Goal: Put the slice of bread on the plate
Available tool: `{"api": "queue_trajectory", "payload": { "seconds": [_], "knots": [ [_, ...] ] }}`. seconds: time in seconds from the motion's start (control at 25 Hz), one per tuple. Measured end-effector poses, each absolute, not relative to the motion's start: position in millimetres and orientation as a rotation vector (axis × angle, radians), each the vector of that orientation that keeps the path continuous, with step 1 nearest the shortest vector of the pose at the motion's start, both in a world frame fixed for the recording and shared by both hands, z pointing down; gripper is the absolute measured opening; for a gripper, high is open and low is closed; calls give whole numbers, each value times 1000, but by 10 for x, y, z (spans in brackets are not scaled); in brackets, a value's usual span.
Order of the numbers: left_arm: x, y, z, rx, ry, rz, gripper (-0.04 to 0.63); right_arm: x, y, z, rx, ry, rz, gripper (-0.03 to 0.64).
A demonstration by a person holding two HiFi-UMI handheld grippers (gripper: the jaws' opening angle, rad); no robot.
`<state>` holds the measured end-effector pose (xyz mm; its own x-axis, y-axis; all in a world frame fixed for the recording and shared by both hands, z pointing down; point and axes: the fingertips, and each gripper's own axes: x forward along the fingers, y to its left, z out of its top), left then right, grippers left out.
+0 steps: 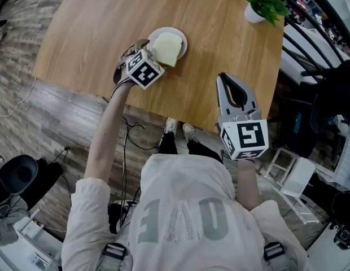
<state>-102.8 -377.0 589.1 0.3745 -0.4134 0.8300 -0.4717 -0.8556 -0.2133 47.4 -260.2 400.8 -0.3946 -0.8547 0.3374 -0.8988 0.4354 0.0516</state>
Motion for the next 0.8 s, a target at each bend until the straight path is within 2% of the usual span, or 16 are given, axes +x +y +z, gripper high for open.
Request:
{"api": "queue_trajectory", "payload": {
  "seconds": [0.24,0.4,0.6,0.8],
  "knots": [
    [-951,-3865,5406,2597,-1002,1183,482,491,-2639,3888,1526,-2411,180,29],
    [-893,-3963,4627,2641,-1157,737,481,442,-2723,3664,1532,-2458,96,29],
    [-897,-3804,3248,2769,-1313,227,480,303,-2845,3148,1541,-2591,-48,29],
    [-1210,-3279,2015,2717,-1431,-485,478,116,-2834,2496,1574,-2804,-164,29]
  ]
}}
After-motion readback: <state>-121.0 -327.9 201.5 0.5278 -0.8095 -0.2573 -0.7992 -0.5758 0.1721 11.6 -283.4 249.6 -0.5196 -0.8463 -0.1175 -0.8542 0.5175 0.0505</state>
